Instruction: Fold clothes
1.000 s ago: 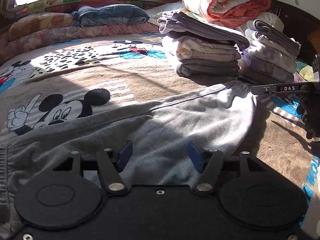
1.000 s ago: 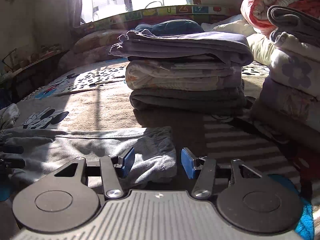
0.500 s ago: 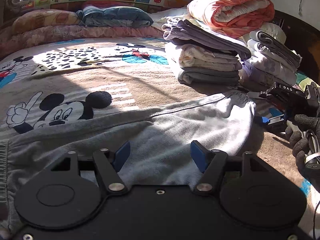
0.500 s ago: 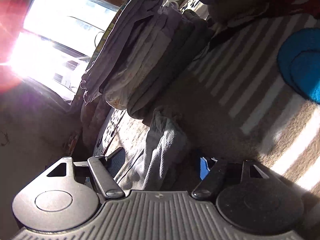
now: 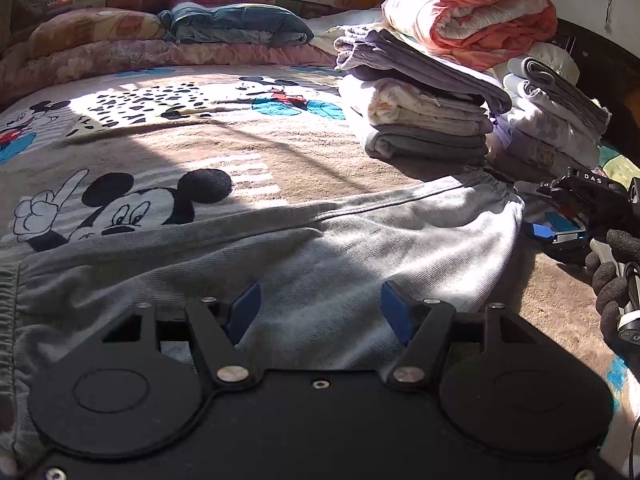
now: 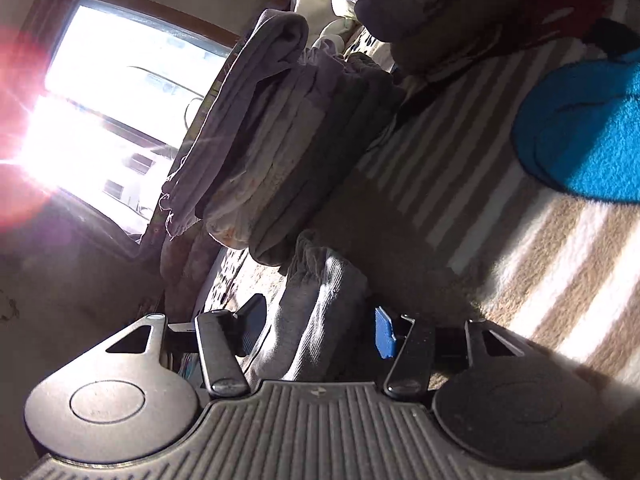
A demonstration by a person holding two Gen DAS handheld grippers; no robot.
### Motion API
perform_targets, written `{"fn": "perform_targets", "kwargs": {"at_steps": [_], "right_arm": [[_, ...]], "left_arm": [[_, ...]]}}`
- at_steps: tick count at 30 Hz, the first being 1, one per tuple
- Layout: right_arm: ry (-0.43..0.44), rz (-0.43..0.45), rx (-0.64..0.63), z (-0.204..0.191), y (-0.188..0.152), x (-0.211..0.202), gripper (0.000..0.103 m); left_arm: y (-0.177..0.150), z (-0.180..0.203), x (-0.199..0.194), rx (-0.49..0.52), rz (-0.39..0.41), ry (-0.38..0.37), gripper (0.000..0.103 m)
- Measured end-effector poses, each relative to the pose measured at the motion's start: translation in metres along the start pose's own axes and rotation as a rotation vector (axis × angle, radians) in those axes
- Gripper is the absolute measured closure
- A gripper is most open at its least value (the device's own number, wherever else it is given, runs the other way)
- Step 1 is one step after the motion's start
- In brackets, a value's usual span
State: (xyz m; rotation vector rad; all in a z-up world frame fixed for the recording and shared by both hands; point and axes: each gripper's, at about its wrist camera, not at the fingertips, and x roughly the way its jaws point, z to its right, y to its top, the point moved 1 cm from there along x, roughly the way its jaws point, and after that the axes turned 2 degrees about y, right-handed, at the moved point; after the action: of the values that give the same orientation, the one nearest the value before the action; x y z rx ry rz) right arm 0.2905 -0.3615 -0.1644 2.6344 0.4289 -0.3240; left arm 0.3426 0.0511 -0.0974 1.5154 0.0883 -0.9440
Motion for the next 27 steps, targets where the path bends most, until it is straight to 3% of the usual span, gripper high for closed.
{"fn": "perform_targets", "kwargs": {"at_steps": [6, 9, 12, 15, 18, 23, 27], "right_arm": [[-0.021, 0.001, -0.018, 0.000, 0.001, -0.001, 0.042], [-0.103, 0.048, -0.150, -0.010, 0.005, -0.006, 0.041], [-0.123, 0.055, -0.228, -0.016, 0.010, -0.005, 0.039], [-0.131, 0.044, -0.247, -0.017, 0.011, 0.000, 0.039], [-0.128, 0.032, -0.234, -0.014, 0.006, 0.003, 0.038], [-0.125, 0.023, -0.252, -0.015, -0.002, 0.006, 0.036], [-0.122, 0.003, -0.258, -0.015, -0.001, 0.012, 0.036]], "left_arm": [[0.003, -0.036, -0.015, -0.099, 0.045, 0.072, 0.037], [0.007, -0.065, -0.032, -0.190, 0.099, 0.089, 0.037], [0.004, -0.094, -0.044, -0.274, 0.128, 0.117, 0.037], [-0.001, -0.124, -0.063, -0.390, 0.177, 0.147, 0.045], [0.001, -0.139, -0.086, -0.434, 0.238, 0.155, 0.045], [0.003, -0.142, -0.100, -0.464, 0.279, 0.037, 0.045], [0.002, -0.134, -0.084, -0.458, 0.223, -0.068, 0.045]]}}
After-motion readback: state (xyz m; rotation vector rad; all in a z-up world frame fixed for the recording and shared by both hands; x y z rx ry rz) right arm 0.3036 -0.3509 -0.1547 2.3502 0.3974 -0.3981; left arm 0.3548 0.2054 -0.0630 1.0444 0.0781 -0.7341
